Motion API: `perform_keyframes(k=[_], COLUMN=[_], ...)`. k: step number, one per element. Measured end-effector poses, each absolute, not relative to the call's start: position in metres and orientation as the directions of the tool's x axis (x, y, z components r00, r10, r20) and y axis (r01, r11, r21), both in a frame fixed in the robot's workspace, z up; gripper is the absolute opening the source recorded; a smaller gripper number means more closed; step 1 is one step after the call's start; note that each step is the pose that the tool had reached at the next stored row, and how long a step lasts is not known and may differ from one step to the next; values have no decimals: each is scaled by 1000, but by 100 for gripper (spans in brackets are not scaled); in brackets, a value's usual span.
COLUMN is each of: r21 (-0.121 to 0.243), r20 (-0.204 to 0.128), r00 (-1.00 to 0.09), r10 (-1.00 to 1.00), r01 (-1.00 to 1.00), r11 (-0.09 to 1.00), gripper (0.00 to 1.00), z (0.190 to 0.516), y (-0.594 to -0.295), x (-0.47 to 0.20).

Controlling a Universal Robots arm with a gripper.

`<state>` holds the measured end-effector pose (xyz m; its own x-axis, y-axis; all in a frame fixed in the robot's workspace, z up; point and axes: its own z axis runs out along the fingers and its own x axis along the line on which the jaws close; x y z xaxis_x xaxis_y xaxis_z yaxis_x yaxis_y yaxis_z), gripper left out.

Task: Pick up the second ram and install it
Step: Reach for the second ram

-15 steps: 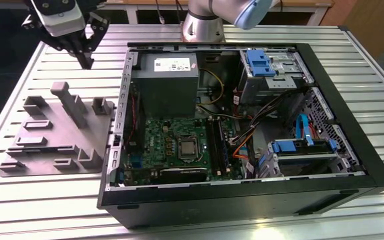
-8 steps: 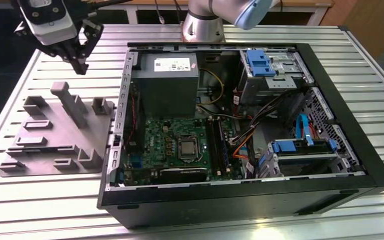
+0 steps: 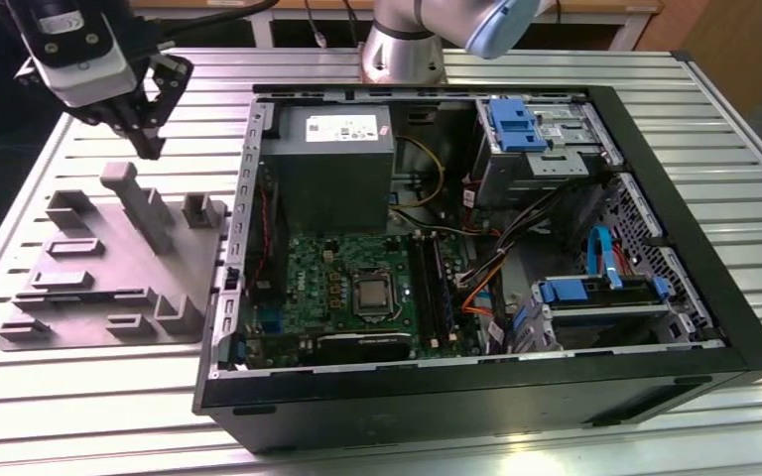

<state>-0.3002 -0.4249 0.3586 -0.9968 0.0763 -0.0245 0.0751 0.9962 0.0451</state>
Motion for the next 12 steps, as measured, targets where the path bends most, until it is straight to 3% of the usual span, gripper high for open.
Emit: perform_keyframes(k=[12], r21=[45], r20=[-25], r00=[-997], r10=[76], r01=[75], r11=[996], gripper=[10], z=[347], y=[-434], x=[-316])
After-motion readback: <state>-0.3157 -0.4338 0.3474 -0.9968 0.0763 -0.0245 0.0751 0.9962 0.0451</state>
